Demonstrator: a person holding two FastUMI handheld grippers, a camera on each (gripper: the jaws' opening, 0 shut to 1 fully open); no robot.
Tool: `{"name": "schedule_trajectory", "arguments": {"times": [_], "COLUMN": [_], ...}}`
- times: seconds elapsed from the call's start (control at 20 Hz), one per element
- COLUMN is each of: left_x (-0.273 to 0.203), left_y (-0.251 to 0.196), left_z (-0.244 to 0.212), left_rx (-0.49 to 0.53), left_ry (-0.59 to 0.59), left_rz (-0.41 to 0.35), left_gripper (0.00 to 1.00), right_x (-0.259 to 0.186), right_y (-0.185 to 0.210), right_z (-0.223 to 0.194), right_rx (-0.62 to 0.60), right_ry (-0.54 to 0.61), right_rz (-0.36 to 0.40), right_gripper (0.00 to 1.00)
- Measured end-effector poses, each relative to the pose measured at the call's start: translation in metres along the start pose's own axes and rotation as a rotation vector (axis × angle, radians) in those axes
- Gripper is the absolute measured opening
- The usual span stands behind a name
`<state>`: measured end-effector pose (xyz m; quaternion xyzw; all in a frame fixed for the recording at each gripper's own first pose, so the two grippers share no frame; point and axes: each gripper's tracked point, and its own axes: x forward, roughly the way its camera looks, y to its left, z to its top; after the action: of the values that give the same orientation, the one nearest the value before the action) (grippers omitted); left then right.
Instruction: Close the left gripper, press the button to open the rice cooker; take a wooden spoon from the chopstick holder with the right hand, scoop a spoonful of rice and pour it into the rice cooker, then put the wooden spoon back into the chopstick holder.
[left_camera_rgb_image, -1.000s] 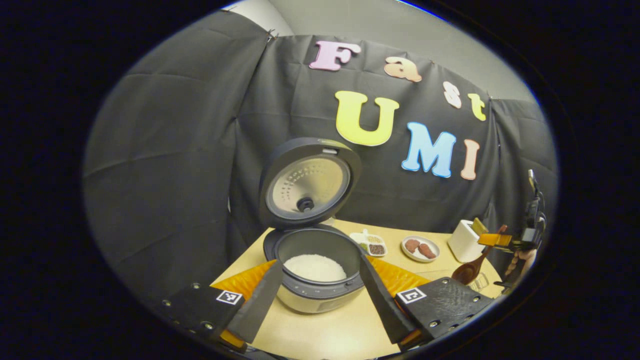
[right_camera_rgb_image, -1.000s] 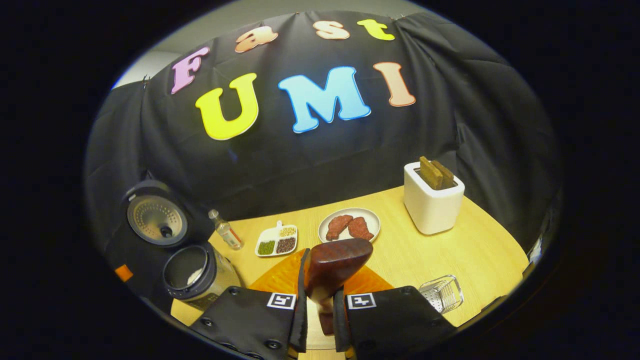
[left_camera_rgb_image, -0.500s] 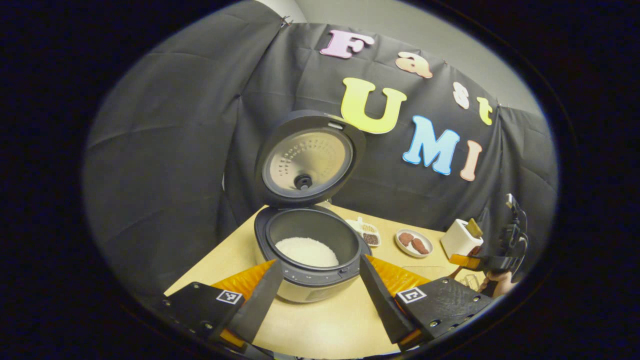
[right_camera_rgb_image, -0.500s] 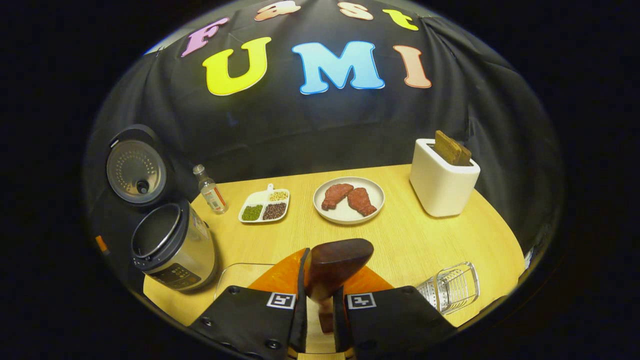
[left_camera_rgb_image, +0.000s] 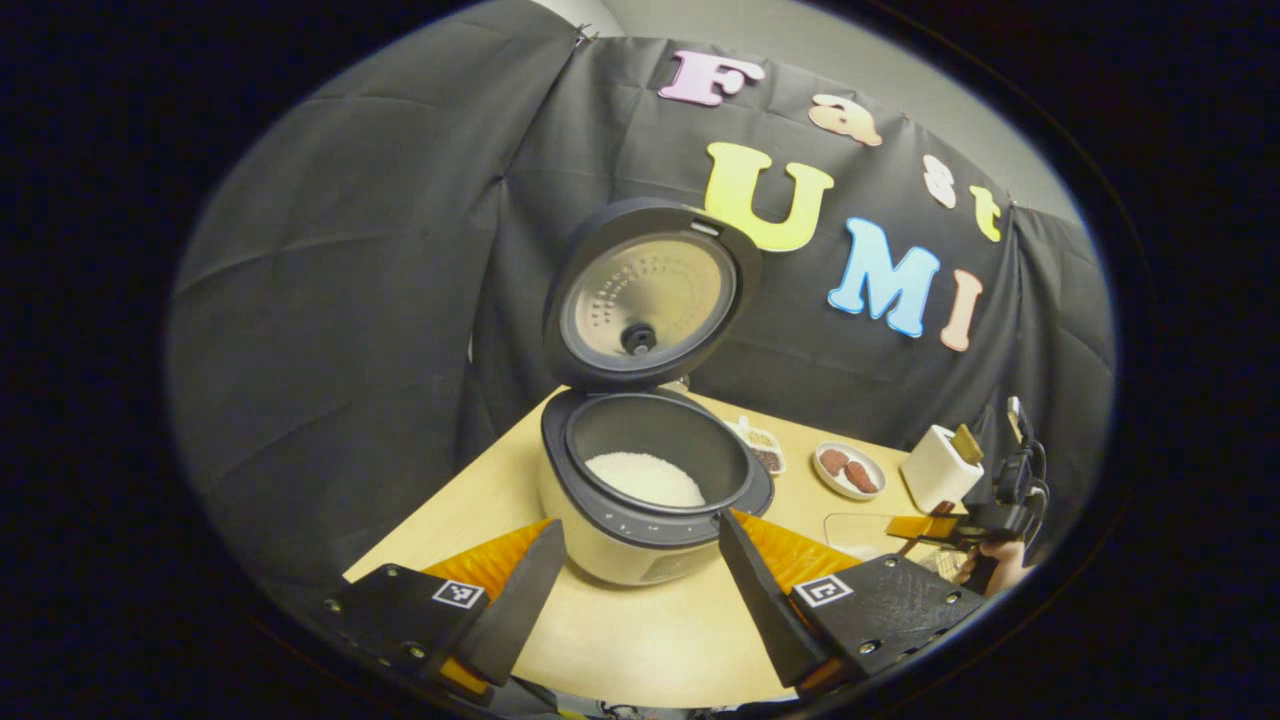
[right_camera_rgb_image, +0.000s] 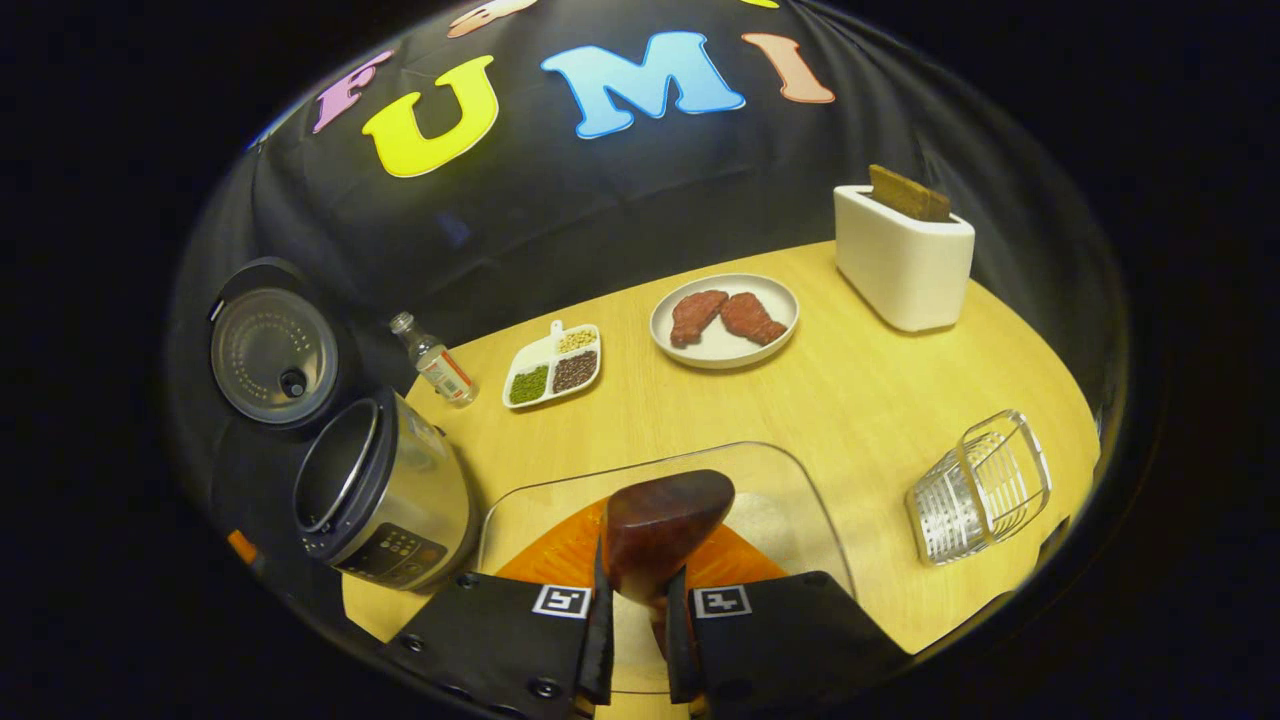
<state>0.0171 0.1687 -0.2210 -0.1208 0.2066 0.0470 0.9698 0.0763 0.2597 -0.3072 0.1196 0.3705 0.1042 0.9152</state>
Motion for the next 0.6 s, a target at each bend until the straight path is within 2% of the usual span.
{"name": "schedule_trajectory", "arguments": {"times": [0.2, 0.25, 0.3, 0.6], "left_x": [-0.006, -0.007, -0.007, -0.016], "left_y": [0.012, 0.015, 0.018, 0.018], "left_z": [0.001, 0.003, 0.004, 0.016], "left_rx": [0.013, 0.016, 0.020, 0.046], "left_ry": [0.002, -0.003, -0.007, -0.031], "left_rz": [0.015, 0.020, 0.025, 0.026], "left_gripper": [0.96, 0.96, 0.96, 0.96], "right_x": [0.006, 0.007, 0.011, 0.016], "right_y": [0.015, 0.016, 0.018, 0.029], "right_z": [-0.003, -0.003, -0.006, -0.007], "right_rx": [0.034, 0.045, 0.058, 0.171], "right_ry": [0.028, 0.037, 0.047, 0.087], "right_rz": [0.007, 0.009, 0.013, 0.056], "right_gripper": [0.23, 0.20, 0.23, 0.23]}}
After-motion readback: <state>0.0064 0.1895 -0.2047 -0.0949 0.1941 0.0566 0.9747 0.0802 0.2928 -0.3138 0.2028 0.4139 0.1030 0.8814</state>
